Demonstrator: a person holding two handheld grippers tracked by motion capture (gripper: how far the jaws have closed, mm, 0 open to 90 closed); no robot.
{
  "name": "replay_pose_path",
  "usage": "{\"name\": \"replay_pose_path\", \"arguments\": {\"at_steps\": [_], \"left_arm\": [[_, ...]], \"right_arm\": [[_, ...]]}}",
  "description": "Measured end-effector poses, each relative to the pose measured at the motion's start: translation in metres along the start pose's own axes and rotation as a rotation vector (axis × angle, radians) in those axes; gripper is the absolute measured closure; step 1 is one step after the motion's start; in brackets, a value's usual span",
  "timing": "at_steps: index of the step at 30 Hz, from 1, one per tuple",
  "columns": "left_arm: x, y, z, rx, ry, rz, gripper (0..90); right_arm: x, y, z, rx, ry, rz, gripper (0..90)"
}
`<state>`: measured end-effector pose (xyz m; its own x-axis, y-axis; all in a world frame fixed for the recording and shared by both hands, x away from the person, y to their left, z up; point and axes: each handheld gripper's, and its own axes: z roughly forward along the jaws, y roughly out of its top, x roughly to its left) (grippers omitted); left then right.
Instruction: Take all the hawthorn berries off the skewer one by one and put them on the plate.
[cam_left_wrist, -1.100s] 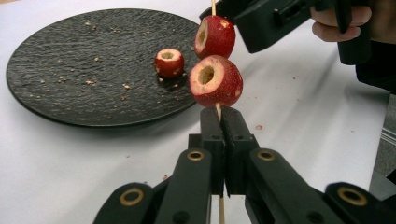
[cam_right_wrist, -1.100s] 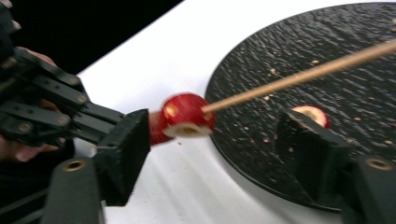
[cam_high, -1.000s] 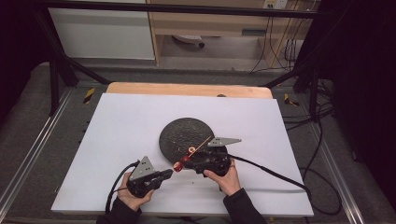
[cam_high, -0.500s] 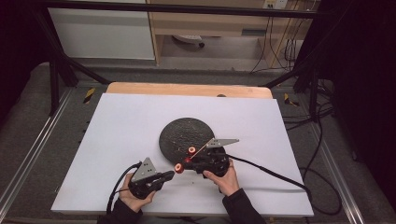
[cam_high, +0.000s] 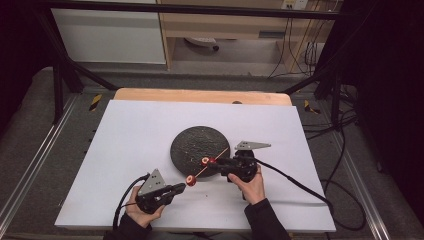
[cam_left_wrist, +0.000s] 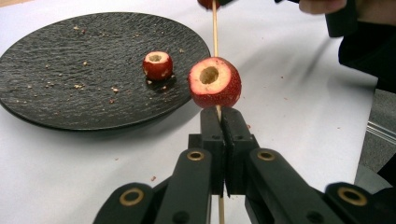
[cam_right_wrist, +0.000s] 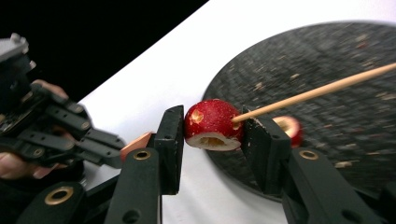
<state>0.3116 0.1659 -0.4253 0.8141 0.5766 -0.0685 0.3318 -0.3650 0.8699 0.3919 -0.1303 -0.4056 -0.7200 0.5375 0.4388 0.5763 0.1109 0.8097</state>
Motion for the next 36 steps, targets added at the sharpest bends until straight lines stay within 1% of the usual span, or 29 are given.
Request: {"name": "replay_pose_path", "arguments": {"at_steps": [3, 4, 5, 7, 11, 16, 17, 18, 22, 24, 25, 27, 28, 29, 32, 36], "left_arm": [[0.0, 0.0, -0.001, 0.0, 0.001, 0.001, 88.4], [0.001, 0.0, -0.001, -0.001, 0.002, 0.001, 88.4], [0.001, 0.0, -0.002, -0.002, 0.002, 0.0, 88.4], [0.002, -0.001, -0.002, -0.005, 0.002, -0.004, 88.4], [0.003, -0.001, -0.004, -0.01, 0.007, -0.005, 88.4], [0.004, -0.001, -0.005, -0.012, 0.009, -0.006, 88.4], [0.004, -0.001, -0.006, -0.013, 0.01, -0.006, 88.4], [0.004, -0.001, -0.006, -0.013, 0.01, -0.005, 88.4], [0.006, -0.001, -0.007, -0.016, 0.014, -0.011, 88.4], [0.007, -0.001, -0.008, -0.016, 0.018, -0.014, 88.4], [0.008, -0.001, -0.008, -0.018, 0.019, -0.017, 88.5], [0.01, -0.001, -0.009, -0.02, 0.024, -0.021, 88.4], [0.01, -0.001, -0.01, -0.023, 0.025, -0.024, 88.5], [0.011, -0.001, -0.01, -0.024, 0.027, -0.025, 88.4], [0.013, -0.001, -0.012, -0.031, 0.034, -0.032, 88.4], [0.015, -0.001, -0.014, -0.038, 0.04, -0.04, 88.4]], "right_arm": [[-0.004, 0.004, -0.004, -0.013, -0.014, 0.001, 61.0], [-0.007, 0.008, -0.007, -0.017, -0.027, 0.002, 61.0], [-0.007, 0.008, -0.007, -0.017, -0.027, 0.002, 61.0], [-0.012, 0.015, -0.011, -0.028, -0.048, 0.0, 61.0], [-0.016, 0.021, -0.014, -0.035, -0.058, 0.007, 61.0], [-0.021, 0.029, -0.021, -0.051, -0.085, 0.01, 61.1], [-0.024, 0.033, -0.024, -0.058, -0.099, 0.009, 61.1], [-0.024, 0.033, -0.024, -0.058, -0.099, 0.009, 61.1], [-0.031, 0.041, -0.031, -0.077, -0.13, 0.013, 61.1], [-0.034, 0.045, -0.033, -0.082, -0.149, 0.012, 61.1], [-0.037, 0.048, -0.034, -0.082, -0.168, 0.015, 61.1], [-0.038, 0.049, -0.034, -0.083, -0.176, 0.012, 61.0], [-0.042, 0.05, -0.033, -0.075, -0.194, 0.011, 61.1], [-0.043, 0.05, -0.032, -0.073, -0.202, 0.013, 61.1], [-0.046, 0.049, -0.028, -0.068, -0.212, 0.014, 61.0], [-0.049, 0.046, -0.016, -0.046, -0.216, 0.016, 61.0]]}}
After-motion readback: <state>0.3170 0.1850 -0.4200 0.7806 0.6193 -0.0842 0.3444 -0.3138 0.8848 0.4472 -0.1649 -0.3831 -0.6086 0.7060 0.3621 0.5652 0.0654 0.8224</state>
